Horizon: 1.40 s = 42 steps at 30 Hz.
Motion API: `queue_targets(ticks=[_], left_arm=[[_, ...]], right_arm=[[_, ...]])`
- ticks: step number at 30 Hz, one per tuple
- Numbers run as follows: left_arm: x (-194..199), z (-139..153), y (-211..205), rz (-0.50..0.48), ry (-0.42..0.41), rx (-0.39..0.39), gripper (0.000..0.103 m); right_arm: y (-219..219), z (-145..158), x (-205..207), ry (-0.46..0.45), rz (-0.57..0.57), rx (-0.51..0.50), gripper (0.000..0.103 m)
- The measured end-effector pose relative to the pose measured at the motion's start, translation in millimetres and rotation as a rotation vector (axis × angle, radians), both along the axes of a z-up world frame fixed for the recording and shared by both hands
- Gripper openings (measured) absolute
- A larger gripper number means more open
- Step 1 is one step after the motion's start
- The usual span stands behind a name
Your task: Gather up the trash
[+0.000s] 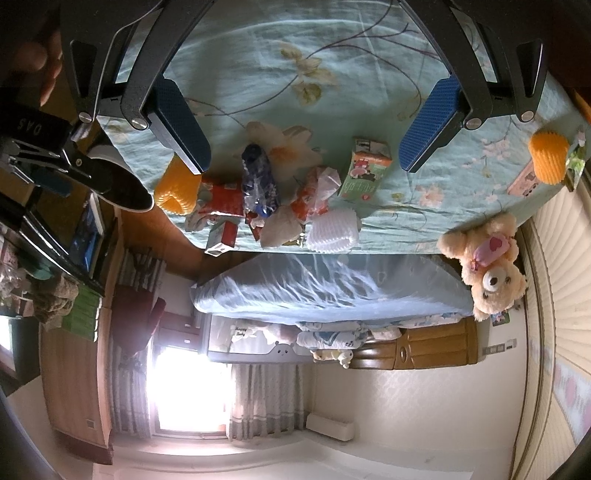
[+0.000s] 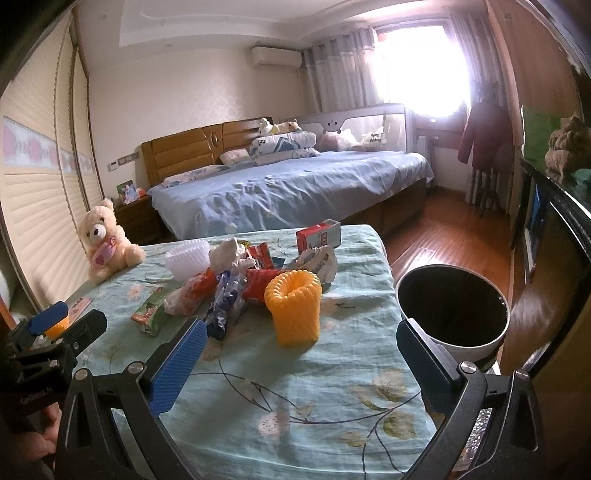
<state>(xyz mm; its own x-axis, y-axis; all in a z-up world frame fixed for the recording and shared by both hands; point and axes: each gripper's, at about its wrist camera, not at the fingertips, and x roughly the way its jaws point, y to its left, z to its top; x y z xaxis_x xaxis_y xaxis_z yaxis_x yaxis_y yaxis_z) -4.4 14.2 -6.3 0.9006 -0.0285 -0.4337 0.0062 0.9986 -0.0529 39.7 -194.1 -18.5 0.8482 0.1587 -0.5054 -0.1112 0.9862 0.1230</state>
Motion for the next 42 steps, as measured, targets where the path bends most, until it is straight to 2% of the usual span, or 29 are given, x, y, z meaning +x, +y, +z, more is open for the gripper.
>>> queue_targets(ticks=[11, 20, 25, 34, 40, 42], left_arm=[[18, -14, 12, 0.011, 0.076, -0.029, 0.103], [42, -28, -1, -0.025, 0.147, -0.021, 0.103], [59, -36, -8, -0.048, 0.182, -0.014, 0.103], [94, -52, -19, -0.09, 0.251, -0.012, 0.099], [117, -65, -30, -0.127, 0.303, -0.007, 0.091], [124, -68, -33, -0.142, 0.321, -0.008, 0.083]], right_arm=[[0, -12, 14, 0.05, 0.018, 0.019, 0.103], [-12, -28, 37, 0.117, 0.018, 0.058, 0.102], [-12, -41, 55, 0.171, 0.048, 0.077, 0.097], [-15, -61, 86, 0.259, 0.087, 0.113, 0.08], [-10, -67, 103, 0.294, 0.111, 0.114, 0.069], [-10, -69, 108, 0.301, 0.117, 0.116, 0.062]])
